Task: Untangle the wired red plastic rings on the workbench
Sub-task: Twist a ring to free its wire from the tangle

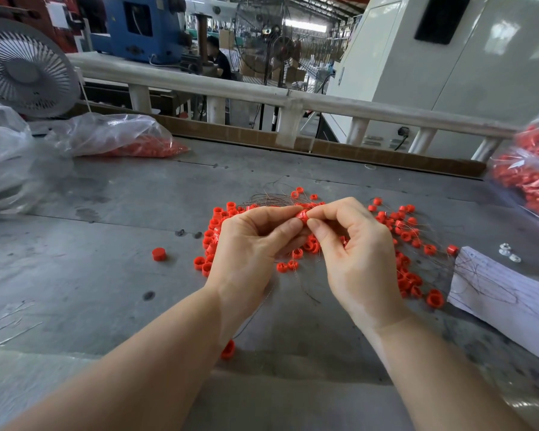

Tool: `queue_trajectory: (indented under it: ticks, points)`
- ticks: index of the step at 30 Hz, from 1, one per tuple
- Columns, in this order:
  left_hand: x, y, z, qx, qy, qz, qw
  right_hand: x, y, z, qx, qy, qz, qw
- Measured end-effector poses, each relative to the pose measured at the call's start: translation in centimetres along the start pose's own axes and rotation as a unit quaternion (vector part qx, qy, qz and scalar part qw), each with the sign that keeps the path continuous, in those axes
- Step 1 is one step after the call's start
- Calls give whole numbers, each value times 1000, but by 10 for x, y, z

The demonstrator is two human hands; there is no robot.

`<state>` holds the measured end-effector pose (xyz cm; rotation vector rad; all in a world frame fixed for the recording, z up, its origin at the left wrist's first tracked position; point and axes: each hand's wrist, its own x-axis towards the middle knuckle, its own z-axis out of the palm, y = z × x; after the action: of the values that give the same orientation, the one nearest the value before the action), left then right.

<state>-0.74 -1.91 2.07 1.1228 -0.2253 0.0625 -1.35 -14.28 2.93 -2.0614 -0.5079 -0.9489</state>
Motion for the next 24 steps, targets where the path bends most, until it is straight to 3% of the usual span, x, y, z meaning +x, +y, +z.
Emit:
queue_trajectory:
  ticks: [11, 24]
  points:
    - [-2, 2, 1, -6, 7, -18, 1000, -1, -4, 0, -9, -9, 5, 1000]
    - [0, 3, 0, 41, 19, -52, 998, -1, -3, -3, -99, -17, -62, 993]
